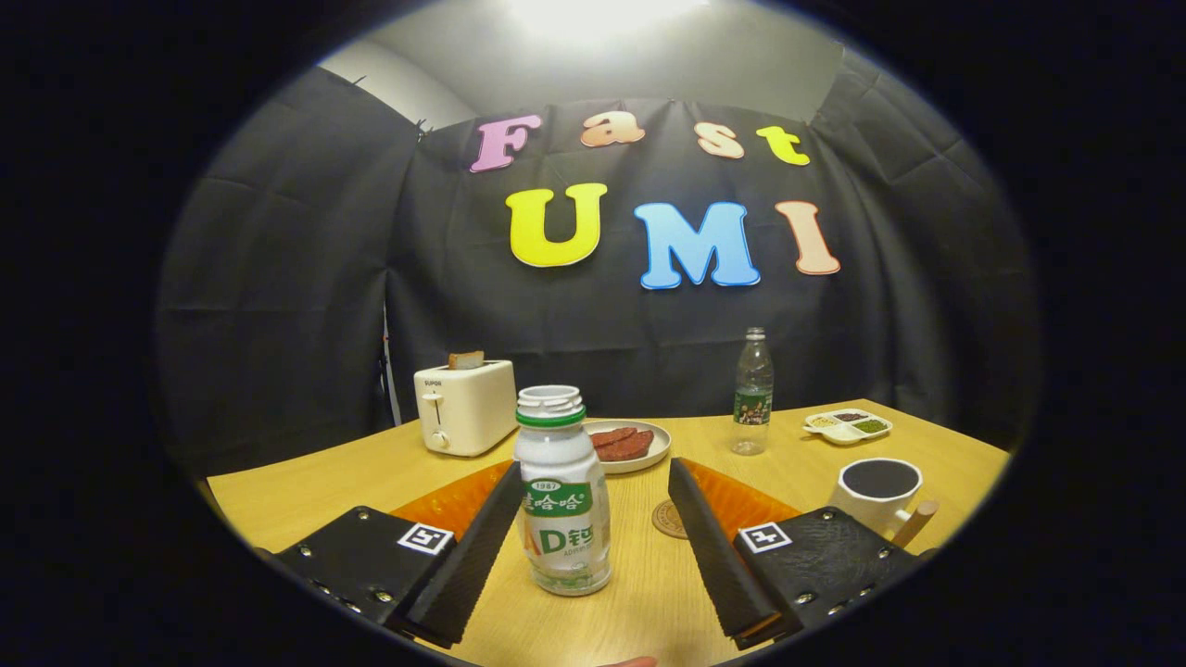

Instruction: Take the bottle from table, then pour the juice into the cup, finally place the bottle on the coaster

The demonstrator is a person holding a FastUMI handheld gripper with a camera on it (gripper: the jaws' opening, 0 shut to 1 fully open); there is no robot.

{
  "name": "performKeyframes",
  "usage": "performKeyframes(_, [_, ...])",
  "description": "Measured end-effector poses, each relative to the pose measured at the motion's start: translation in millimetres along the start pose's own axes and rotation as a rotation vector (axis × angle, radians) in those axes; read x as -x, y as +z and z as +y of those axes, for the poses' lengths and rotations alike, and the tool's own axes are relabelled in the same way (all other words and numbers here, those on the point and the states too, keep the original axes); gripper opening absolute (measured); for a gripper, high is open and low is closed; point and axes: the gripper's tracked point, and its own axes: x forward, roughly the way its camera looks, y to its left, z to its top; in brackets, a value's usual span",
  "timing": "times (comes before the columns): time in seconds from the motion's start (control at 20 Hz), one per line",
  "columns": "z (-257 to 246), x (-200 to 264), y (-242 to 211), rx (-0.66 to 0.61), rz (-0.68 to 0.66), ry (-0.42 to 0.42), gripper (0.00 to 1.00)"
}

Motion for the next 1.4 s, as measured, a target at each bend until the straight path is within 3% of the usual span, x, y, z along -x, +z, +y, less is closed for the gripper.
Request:
performKeyframes(0.5, [17.2, -45.4, -36.9, 0.012, 0.072, -0.003, 0.96])
performKeyframes(0.55, [16.5, -48.6, -39.4, 0.009, 0.073, -0.011, 0.93])
performKeyframes(0.65, [14.9, -50.7, -38.8, 0.0, 0.065, -0.024, 0.79])
performKeyframes(0.85, [12.9, -49.5, -38.8, -0.024, 0.055, -0.034, 0.71])
performKeyframes(1.4, [-17.6, -33.9, -5.1, -0.377, -0.04, 0.001, 0.67])
